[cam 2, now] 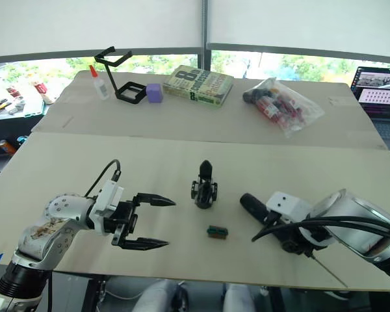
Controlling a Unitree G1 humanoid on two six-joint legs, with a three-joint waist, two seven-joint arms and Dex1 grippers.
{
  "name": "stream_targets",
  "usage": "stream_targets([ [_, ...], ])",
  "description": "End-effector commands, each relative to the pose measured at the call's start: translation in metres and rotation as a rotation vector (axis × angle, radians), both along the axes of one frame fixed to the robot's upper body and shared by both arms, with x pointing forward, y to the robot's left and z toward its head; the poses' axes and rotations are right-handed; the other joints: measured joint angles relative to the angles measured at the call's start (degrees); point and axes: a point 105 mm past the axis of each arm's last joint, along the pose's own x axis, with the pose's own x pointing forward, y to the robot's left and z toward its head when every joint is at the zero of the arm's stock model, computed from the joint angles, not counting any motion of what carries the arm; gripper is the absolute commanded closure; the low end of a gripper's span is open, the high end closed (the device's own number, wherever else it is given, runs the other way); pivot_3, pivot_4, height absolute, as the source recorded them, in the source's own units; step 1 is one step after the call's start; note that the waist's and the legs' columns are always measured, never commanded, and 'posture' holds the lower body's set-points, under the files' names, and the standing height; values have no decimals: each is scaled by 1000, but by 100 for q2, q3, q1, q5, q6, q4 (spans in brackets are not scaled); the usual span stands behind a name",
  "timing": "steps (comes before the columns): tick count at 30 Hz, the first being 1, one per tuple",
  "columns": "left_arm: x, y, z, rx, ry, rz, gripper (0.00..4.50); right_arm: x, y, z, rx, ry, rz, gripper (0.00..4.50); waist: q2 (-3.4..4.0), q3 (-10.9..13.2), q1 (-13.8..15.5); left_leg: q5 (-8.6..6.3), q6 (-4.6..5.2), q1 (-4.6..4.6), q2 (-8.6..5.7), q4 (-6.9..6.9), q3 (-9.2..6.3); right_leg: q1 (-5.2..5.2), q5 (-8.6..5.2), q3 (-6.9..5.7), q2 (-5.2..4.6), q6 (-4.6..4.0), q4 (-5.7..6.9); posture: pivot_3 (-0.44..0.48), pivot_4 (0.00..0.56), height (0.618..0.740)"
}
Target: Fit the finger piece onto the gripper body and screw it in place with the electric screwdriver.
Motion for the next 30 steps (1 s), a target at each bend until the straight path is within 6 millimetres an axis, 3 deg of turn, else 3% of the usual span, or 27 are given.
stream_targets([
  [1, -1, 0, 5, 5, -45, -21, 0, 7, -12, 9, -31, -56, -24, 2573, 0, 0, 4, 0, 1, 0, 0, 2, 0, 0, 1, 1, -1, 1, 0, 0, 150, 740],
  [5, 0, 2, 3, 9, -44, -21, 0, 7, -25, 25, 8, -99, -66, 2573, 1, 0, 30, 1, 2, -3, -2, 2, -1, -1, 1, 1, -2, 1, 2, 0, 150, 740],
  [7, 2, 2, 1, 9, -43, -12, 0, 8, -31, 39, 107, -141, -153, 2573, 0, 0, 34, 2, 3, -8, -4, 1, -1, -5, 1, 1, -2, 3, 2, 0, 150, 740],
  [11, 9, 8, -4, 6, -27, 14, 0, 14, -28, 78, 432, -353, -259, 2573, 0, 0, 0, 3, 3, -6, 6, 0, 4, -4, 3, 0, 12, 2, 2, 0, 150, 740],
  [12, 11, 9, -5, 2, -19, 22, 0, 16, -19, 96, 607, -429, -255, 2573, -1, 1, -3, 4, 0, -4, 7, 0, 5, -5, 3, 2, 16, 2, 4, 0, 150, 740],
  [15, 15, 12, -4, -24, -3, 31, 0, 8, -2, 148, 993, -727, -68, 2573, -4, 2, 13, 13, -15, -4, 18, -1, 1, -4, 9, 10, 40, -9, -2, 0, 150, 740],
  [20, 21, 15, -7, -26, -21, 27, 0, -18, 40, 175, 1211, -1058, 273, 2573, -6, -1, 52, 15, -19, -2, 18, -7, -18, 4, 8, 11, 51, -9, 2, 0, 150, 740],
  [22, 22, 16, -10, -27, -36, 22, 0, -22, 60, 177, 1270, -1111, 352, 2573, -3, -1, 2, 15, -19, -2, 15, -6, -15, 2, 9, 21, 52, -10, 5, 0, 150, 740],
  [26, 19, 11, -29, 26, -34, -6, 0, -32, 98, 143, 1241, -1020, 607, 2573, -6, -4, -26, 15, -19, 15, 10, -7, -2, 5, 8, 36, 54, -10, 15, 0, 150, 740],
  [30, 18, -1, -45, 74, -38, -7, 0, -33, 113, 122, 1269, -976, 724, 2573, -6, -3, -25, 16, -19, 17, 3, -7, 3, 5, 7, 38, 56, -9, 16, 0, 150, 740],
])
